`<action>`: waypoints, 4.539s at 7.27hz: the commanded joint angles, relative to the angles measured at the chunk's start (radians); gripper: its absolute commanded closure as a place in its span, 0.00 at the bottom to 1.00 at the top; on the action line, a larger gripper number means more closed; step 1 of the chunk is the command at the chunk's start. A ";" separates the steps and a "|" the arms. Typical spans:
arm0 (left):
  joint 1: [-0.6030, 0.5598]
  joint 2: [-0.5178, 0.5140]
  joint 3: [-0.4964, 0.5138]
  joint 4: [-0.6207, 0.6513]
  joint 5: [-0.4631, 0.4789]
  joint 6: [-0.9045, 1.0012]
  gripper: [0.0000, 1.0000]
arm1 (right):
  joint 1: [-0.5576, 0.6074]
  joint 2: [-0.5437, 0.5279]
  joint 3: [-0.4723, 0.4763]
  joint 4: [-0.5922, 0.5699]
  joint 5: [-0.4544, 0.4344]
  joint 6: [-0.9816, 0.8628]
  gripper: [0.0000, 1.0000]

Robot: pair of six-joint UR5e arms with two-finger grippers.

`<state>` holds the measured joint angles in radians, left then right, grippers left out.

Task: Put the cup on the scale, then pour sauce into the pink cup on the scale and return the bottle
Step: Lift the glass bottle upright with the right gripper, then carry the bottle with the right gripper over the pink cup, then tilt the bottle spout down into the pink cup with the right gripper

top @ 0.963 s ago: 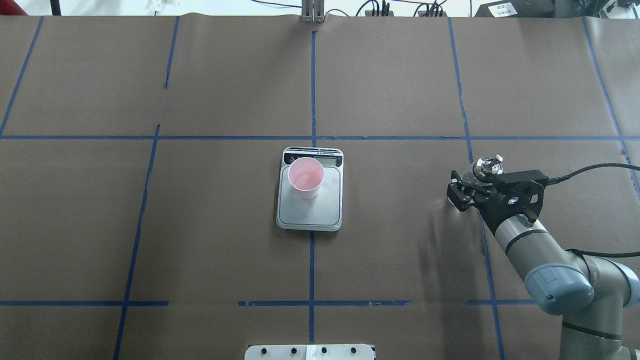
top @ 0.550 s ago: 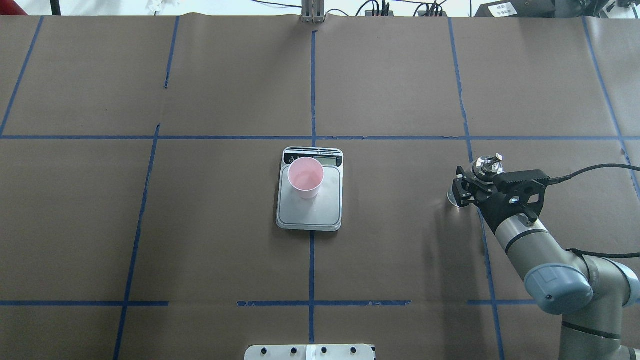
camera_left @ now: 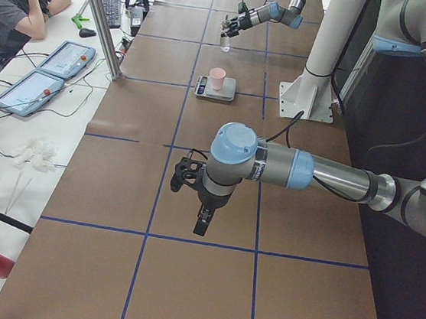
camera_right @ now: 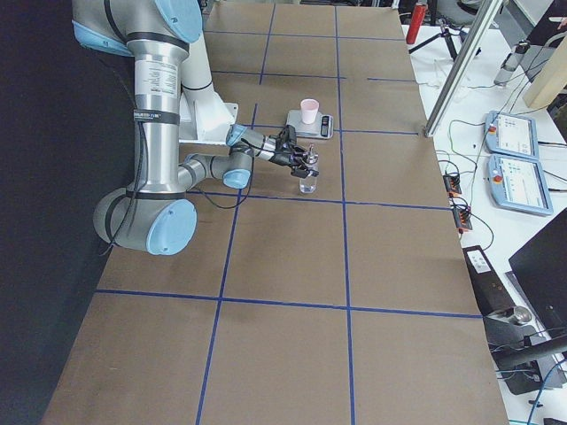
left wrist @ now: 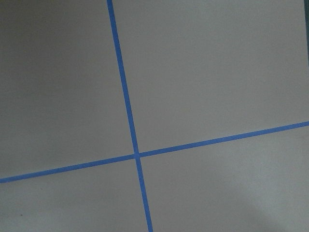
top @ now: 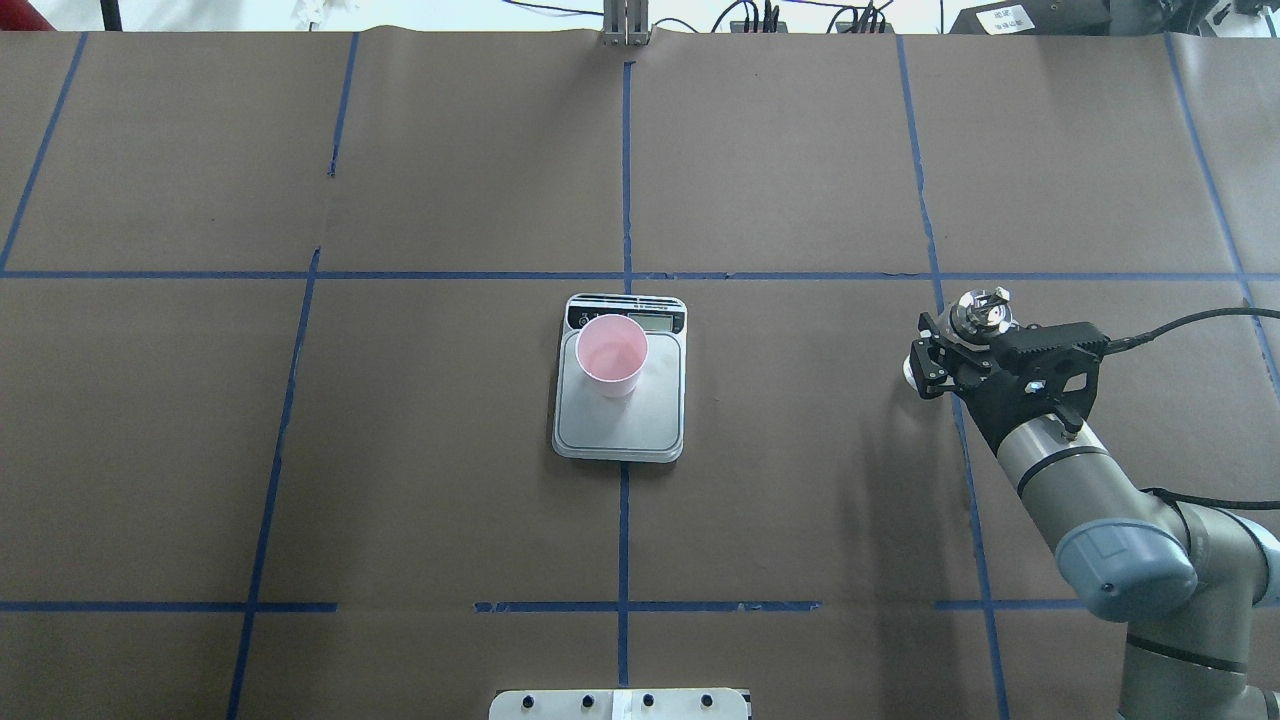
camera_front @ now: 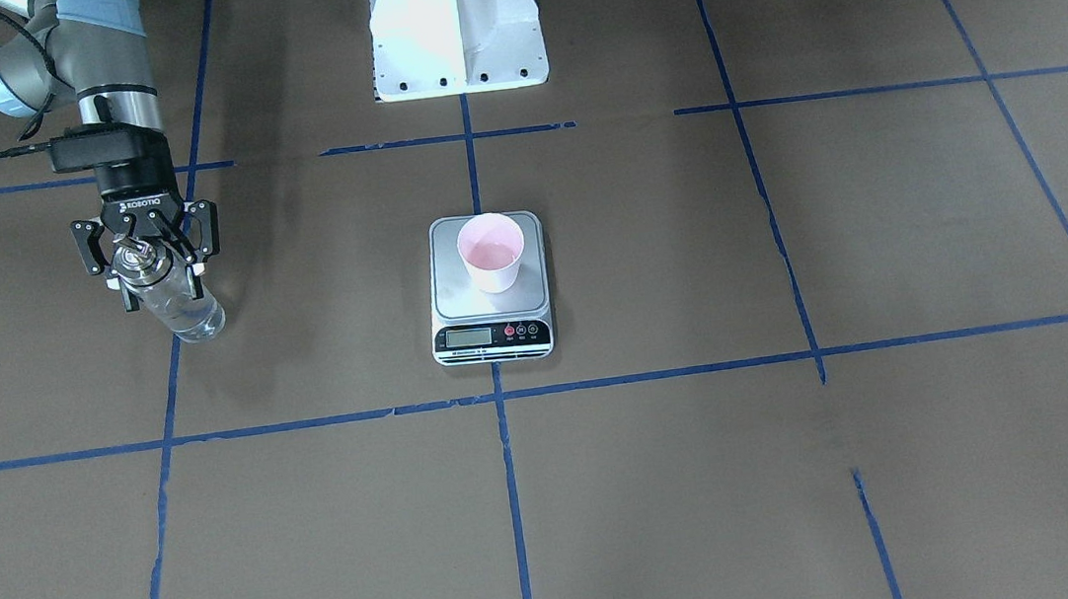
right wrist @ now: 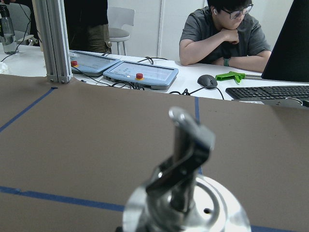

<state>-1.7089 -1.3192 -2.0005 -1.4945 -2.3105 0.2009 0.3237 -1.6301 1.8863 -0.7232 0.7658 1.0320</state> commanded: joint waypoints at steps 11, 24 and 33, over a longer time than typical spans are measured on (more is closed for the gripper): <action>0.002 0.000 0.002 -0.001 -0.001 0.000 0.00 | -0.108 0.507 -0.003 -0.806 -0.283 -0.557 1.00; 0.009 0.000 0.006 0.000 -0.001 0.003 0.00 | -0.087 0.708 -0.283 -1.039 -0.496 -0.960 1.00; 0.011 0.002 0.005 0.000 -0.003 0.003 0.00 | -0.117 0.684 -0.283 -1.036 -0.583 -0.991 1.00</action>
<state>-1.6981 -1.3177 -1.9951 -1.4941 -2.3120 0.2040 0.2071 -0.9465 1.6030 -1.7597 0.1826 0.0406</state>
